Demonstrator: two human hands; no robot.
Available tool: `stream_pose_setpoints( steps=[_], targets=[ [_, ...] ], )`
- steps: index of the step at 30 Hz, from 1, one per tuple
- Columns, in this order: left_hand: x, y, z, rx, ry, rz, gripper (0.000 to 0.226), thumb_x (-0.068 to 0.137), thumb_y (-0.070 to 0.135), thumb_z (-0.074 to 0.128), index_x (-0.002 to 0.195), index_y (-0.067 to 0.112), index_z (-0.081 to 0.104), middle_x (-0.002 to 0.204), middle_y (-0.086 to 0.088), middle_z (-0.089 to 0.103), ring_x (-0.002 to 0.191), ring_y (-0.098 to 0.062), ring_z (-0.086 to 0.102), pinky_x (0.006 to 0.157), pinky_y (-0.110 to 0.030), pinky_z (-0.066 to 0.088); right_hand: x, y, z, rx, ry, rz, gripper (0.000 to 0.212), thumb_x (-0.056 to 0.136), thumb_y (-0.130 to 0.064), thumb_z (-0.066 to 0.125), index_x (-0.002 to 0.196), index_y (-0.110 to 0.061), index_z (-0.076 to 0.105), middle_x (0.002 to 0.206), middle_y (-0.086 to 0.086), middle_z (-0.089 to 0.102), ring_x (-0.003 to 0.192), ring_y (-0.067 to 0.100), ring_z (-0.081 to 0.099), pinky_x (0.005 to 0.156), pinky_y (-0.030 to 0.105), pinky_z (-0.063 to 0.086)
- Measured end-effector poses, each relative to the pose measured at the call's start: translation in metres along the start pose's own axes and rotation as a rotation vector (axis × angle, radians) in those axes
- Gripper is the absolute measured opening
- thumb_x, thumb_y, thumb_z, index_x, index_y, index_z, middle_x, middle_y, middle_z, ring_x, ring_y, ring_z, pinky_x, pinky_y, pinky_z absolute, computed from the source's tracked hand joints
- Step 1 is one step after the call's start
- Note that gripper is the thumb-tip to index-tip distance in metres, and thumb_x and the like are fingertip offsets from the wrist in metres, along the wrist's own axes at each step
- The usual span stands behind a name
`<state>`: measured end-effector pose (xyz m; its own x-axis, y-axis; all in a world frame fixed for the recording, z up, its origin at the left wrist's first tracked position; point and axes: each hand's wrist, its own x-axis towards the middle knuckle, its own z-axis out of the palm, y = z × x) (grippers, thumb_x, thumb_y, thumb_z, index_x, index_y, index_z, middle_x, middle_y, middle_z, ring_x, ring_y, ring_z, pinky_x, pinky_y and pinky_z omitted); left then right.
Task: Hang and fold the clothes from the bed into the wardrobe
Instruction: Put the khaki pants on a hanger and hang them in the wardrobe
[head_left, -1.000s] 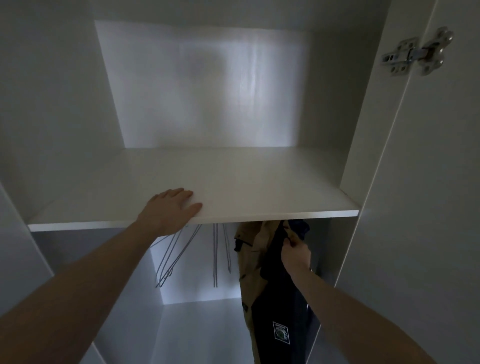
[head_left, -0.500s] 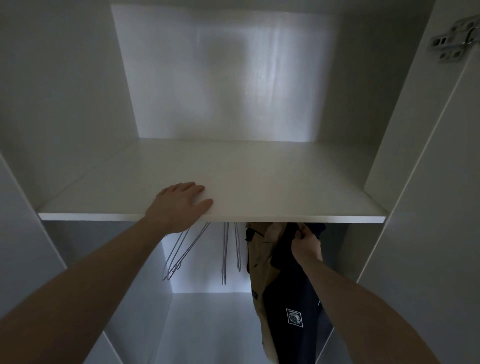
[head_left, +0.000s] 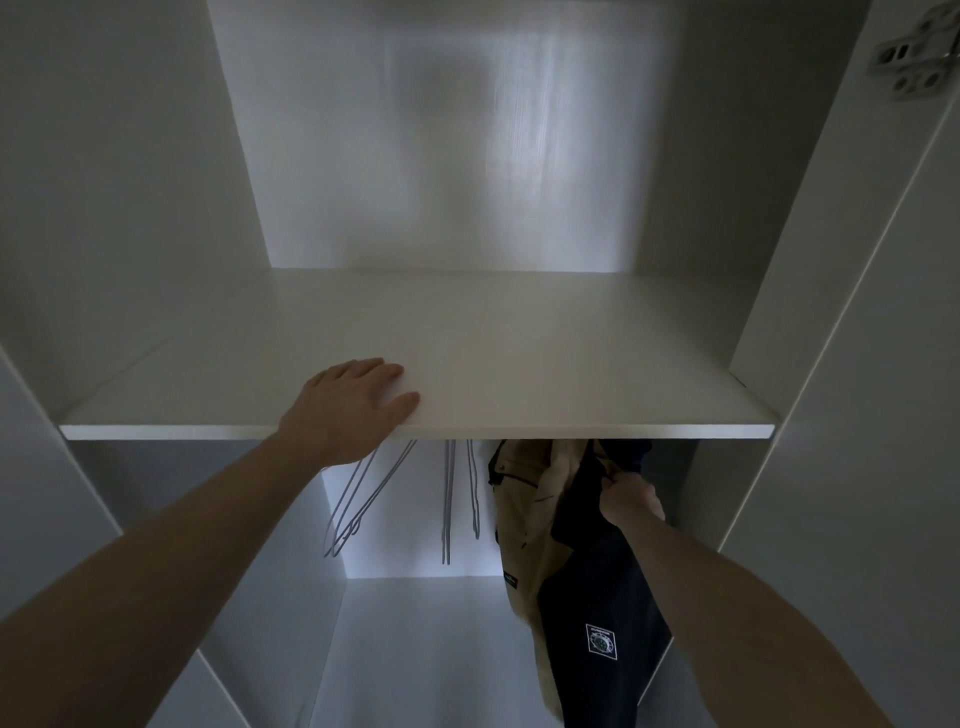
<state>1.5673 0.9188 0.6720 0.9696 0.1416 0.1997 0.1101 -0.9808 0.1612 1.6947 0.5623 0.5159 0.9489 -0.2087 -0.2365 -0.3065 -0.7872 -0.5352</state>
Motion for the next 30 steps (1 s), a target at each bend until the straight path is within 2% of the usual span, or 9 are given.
stream_pose_setpoints(
  steps=[8, 13, 15, 17, 19, 22, 25, 28, 30],
  targets=[
    [-0.002, 0.002, -0.001, 0.0, 0.006, 0.005, 0.087, 0.081, 0.08, 0.015, 0.154, 0.037, 0.036, 0.164, 0.007, 0.032, 0.151, -0.022, 0.03, 0.124, -0.046, 0.021, 0.009, -0.012, 0.022, -0.109, -0.051, -0.067, 0.038, 0.107, -0.022, 0.043, 0.138, -0.002, 0.053, 0.136, 0.02, 0.058, 0.12, 0.035, 0.06, 0.08, 0.033, 0.049],
    [-0.002, 0.003, -0.002, 0.003, 0.014, 0.004, 0.09, 0.078, 0.081, 0.012, 0.154, 0.037, 0.036, 0.163, 0.008, 0.033, 0.15, -0.021, 0.03, 0.124, -0.047, 0.022, 0.017, -0.019, 0.034, -0.067, -0.04, -0.001, 0.035, 0.104, -0.013, 0.045, 0.135, 0.0, 0.053, 0.132, 0.021, 0.06, 0.118, 0.035, 0.061, 0.078, 0.037, 0.049],
    [-0.003, 0.003, -0.001, -0.009, 0.019, -0.004, 0.088, 0.08, 0.081, 0.014, 0.153, 0.039, 0.036, 0.163, 0.01, 0.032, 0.15, -0.02, 0.03, 0.124, -0.046, 0.022, 0.02, -0.02, 0.037, -0.013, -0.04, 0.026, 0.035, 0.106, -0.016, 0.044, 0.137, -0.001, 0.051, 0.131, 0.021, 0.059, 0.116, 0.035, 0.061, 0.076, 0.038, 0.049],
    [-0.003, 0.002, -0.001, -0.013, 0.02, -0.005, 0.086, 0.08, 0.081, 0.015, 0.153, 0.04, 0.036, 0.163, 0.011, 0.032, 0.15, -0.02, 0.029, 0.124, -0.046, 0.021, 0.017, -0.02, 0.041, 0.049, -0.03, 0.049, 0.036, 0.107, -0.022, 0.043, 0.137, -0.005, 0.051, 0.13, 0.02, 0.059, 0.115, 0.036, 0.061, 0.083, 0.041, 0.052],
    [-0.002, 0.003, -0.002, -0.013, 0.022, -0.003, 0.082, 0.083, 0.079, 0.018, 0.153, 0.04, 0.037, 0.163, 0.011, 0.033, 0.149, -0.02, 0.03, 0.124, -0.045, 0.021, 0.008, -0.016, 0.051, 0.104, 0.031, 0.034, 0.039, 0.106, -0.026, 0.044, 0.14, -0.008, 0.051, 0.135, 0.02, 0.056, 0.121, 0.039, 0.056, 0.094, 0.046, 0.051],
    [-0.003, 0.003, -0.001, -0.014, 0.038, -0.001, 0.078, 0.086, 0.077, 0.022, 0.152, 0.039, 0.038, 0.162, 0.011, 0.034, 0.149, -0.02, 0.032, 0.124, -0.045, 0.022, -0.013, 0.002, 0.075, 0.181, 0.275, -0.121, 0.043, 0.1, -0.019, 0.054, 0.14, -0.004, 0.045, 0.14, 0.022, 0.047, 0.129, 0.041, 0.044, 0.106, 0.051, 0.038],
    [-0.003, 0.002, 0.0, -0.015, 0.039, -0.001, 0.077, 0.086, 0.077, 0.022, 0.151, 0.04, 0.039, 0.162, 0.011, 0.035, 0.148, -0.02, 0.032, 0.123, -0.045, 0.023, -0.034, 0.011, 0.095, 0.277, 0.377, -0.309, 0.026, 0.093, -0.01, 0.063, 0.118, -0.008, 0.057, 0.12, 0.014, 0.057, 0.11, 0.034, 0.055, 0.09, 0.045, 0.05],
    [-0.002, 0.002, 0.001, -0.014, 0.046, -0.007, 0.079, 0.085, 0.079, 0.02, 0.151, 0.04, 0.039, 0.161, 0.011, 0.036, 0.148, -0.02, 0.033, 0.123, -0.045, 0.024, -0.048, 0.001, 0.108, 0.326, 0.188, -0.404, 0.014, 0.095, -0.018, 0.063, 0.108, -0.018, 0.057, 0.101, 0.0, 0.063, 0.091, 0.024, 0.063, 0.075, 0.039, 0.055],
    [-0.003, 0.002, 0.001, -0.012, 0.05, -0.01, 0.08, 0.083, 0.08, 0.019, 0.151, 0.041, 0.039, 0.161, 0.011, 0.036, 0.148, -0.021, 0.033, 0.122, -0.045, 0.024, -0.051, -0.014, 0.114, 0.318, -0.006, -0.412, 0.016, 0.097, -0.025, 0.062, 0.11, -0.018, 0.057, 0.101, -0.001, 0.065, 0.094, 0.023, 0.064, 0.084, 0.041, 0.055]
  ],
)
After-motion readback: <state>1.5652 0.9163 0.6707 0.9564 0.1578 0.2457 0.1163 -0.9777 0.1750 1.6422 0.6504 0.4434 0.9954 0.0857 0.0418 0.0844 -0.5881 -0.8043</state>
